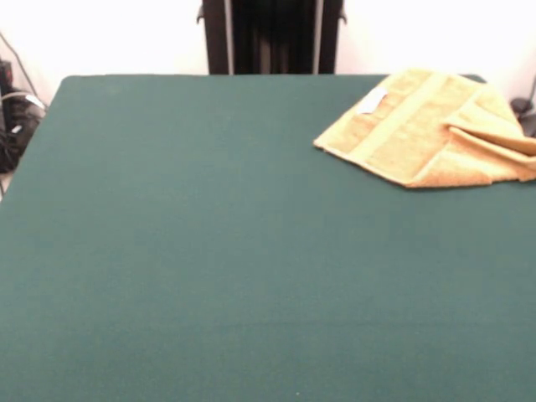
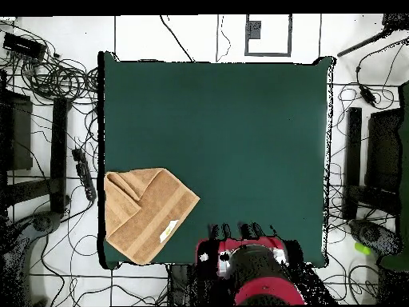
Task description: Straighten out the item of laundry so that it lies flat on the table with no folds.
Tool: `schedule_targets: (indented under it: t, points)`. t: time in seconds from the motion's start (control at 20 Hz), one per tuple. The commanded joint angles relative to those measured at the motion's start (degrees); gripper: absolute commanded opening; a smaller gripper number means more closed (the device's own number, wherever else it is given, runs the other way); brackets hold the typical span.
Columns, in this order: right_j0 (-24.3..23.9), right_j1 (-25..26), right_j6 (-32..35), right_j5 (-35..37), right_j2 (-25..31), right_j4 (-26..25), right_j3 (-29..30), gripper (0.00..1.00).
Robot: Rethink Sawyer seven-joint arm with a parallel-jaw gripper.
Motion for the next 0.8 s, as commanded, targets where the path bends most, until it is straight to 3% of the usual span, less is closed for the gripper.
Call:
schedule_targets:
  t: [0.05, 0.45, 0.8]
  points:
    - [1.33, 0.3, 19.31, 7.29, 1.59, -16.61, -5.29, 1.0]
    - [2.69, 1.64, 18.23, 3.32, -1.89, -7.85, -3.81, 1.0]
    - [5.26, 5.92, 12.46, -6.98, -1.87, 6.54, -1.81, 1.0]
